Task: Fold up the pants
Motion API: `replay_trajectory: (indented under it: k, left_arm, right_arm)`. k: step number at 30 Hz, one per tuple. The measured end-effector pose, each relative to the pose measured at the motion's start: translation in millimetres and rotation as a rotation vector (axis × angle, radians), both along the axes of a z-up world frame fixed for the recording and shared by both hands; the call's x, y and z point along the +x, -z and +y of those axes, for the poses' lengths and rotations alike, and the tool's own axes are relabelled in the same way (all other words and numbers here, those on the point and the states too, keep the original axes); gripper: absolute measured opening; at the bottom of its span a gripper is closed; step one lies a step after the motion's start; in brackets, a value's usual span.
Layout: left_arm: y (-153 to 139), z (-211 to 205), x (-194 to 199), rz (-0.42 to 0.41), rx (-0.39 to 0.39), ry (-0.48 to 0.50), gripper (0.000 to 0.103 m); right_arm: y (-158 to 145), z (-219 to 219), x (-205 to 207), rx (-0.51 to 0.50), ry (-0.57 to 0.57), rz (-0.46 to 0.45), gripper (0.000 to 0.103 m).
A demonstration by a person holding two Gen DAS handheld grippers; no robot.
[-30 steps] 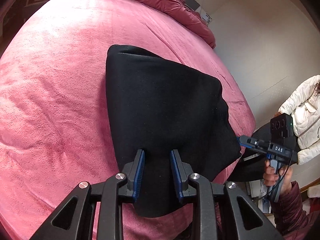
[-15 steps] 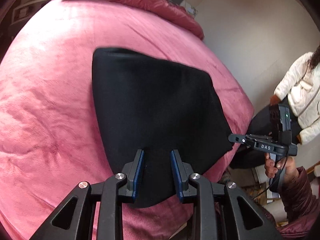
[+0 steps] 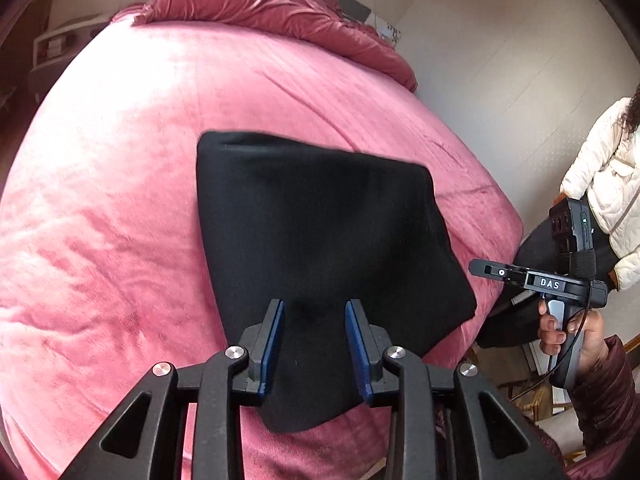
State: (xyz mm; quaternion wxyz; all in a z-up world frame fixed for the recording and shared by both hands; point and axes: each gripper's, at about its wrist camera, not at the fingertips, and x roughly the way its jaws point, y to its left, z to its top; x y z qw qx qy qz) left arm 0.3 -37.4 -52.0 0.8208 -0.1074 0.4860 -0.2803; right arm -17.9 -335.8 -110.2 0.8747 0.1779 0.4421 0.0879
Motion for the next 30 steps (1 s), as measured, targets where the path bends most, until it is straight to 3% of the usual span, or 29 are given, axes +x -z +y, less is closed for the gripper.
replay_trajectory:
  k: [3,8,12,15,17,20,24,27,29,30]
  left_arm:
    - [-8,2,8,-0.017,-0.013,-0.017,0.032]
    - [-16,-13,18,-0.055,0.016,0.007,0.033]
    - [-14,-30,16,-0.067,0.041,0.057,0.033]
    - [-8,-44,14,-0.061,0.059,0.1,0.033]
    - [0,-54,12,-0.048,0.069,0.134,0.033]
    - [14,-70,9,-0.005,0.106,0.191,0.033]
    - [33,-87,5,0.014,0.159,0.218,0.032]
    - [31,-89,6,0.013,0.144,0.213,0.033]
    - [31,-86,7,0.018,0.138,0.211,0.033]
    - [31,-85,7,0.019,0.134,0.209,0.033]
  right_arm:
    - [-6,-2,22,0.015,0.05,-0.022,0.046]
    - [-7,-11,60,0.059,0.166,-0.023,0.046]
    - [-8,-19,80,0.105,0.192,-0.021,0.044]
    - [-8,-16,82,0.092,0.173,-0.025,0.006]
    - [-8,-15,78,0.059,0.172,-0.033,0.002]
    - [0,-19,77,-0.001,0.195,-0.017,0.0]
    - [15,-31,73,0.018,0.222,0.015,0.0]
    - [11,-40,62,0.167,0.215,-0.035,0.001]
    - [6,-41,57,0.2,0.207,-0.062,0.004]
    - [5,-41,54,0.209,0.201,-0.067,0.011]
